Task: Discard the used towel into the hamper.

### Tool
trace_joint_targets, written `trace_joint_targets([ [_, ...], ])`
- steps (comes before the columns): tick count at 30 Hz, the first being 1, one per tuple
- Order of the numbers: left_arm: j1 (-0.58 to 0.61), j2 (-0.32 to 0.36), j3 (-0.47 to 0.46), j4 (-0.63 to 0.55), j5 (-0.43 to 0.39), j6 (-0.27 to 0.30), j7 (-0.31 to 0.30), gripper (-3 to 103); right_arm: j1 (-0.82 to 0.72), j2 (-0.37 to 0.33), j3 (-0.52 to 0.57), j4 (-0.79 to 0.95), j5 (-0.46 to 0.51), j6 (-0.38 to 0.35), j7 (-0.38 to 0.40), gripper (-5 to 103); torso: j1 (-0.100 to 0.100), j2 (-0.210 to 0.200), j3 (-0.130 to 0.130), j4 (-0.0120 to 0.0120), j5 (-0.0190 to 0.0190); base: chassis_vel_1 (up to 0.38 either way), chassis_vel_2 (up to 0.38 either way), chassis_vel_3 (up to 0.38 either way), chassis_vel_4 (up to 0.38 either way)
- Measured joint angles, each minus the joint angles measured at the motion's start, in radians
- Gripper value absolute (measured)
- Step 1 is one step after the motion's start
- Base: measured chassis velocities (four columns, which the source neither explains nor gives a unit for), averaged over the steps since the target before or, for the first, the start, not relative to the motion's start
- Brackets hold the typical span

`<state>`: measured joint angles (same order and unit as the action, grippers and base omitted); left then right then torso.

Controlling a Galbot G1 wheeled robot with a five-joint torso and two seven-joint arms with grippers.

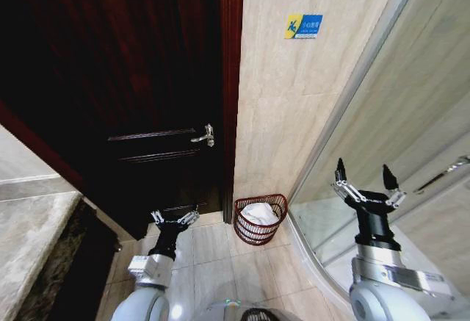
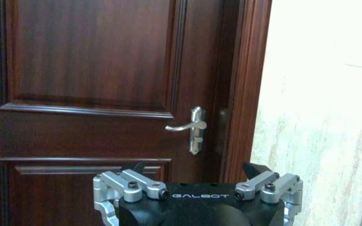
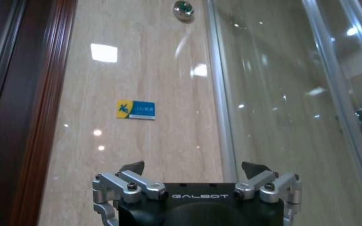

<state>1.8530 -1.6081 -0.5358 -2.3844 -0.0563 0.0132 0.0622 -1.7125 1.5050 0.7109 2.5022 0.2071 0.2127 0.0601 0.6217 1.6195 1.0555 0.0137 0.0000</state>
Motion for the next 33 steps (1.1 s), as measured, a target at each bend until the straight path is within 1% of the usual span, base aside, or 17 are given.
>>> trace_joint_targets([
  [13,0.0,0.0,0.0,0.0,0.0,0.0,0.0,100,0.005,-0.004,0.004,-0.001,0.009,0.009,0.0,100,0.0,0.0,0.0,-0.0001,0.0,-0.051,-0.052,-0.048,-0.049],
  [29,0.0,0.0,0.0,0.0,0.0,0.0,0.0,100,0.008,-0.004,0.002,-0.002,0.016,0.015,0.003,100,0.0,0.0,0.0,-0.0002,0.0,-0.112,-0.117,-0.113,-0.122],
  [33,0.0,0.0,0.0,0.0,0.0,0.0,0.0,100,0.01,-0.003,0.002,-0.002,0.014,0.019,0.003,100,0.0,0.0,0.0,0.0,0.0,-0.113,-0.103,-0.118,-0.123],
])
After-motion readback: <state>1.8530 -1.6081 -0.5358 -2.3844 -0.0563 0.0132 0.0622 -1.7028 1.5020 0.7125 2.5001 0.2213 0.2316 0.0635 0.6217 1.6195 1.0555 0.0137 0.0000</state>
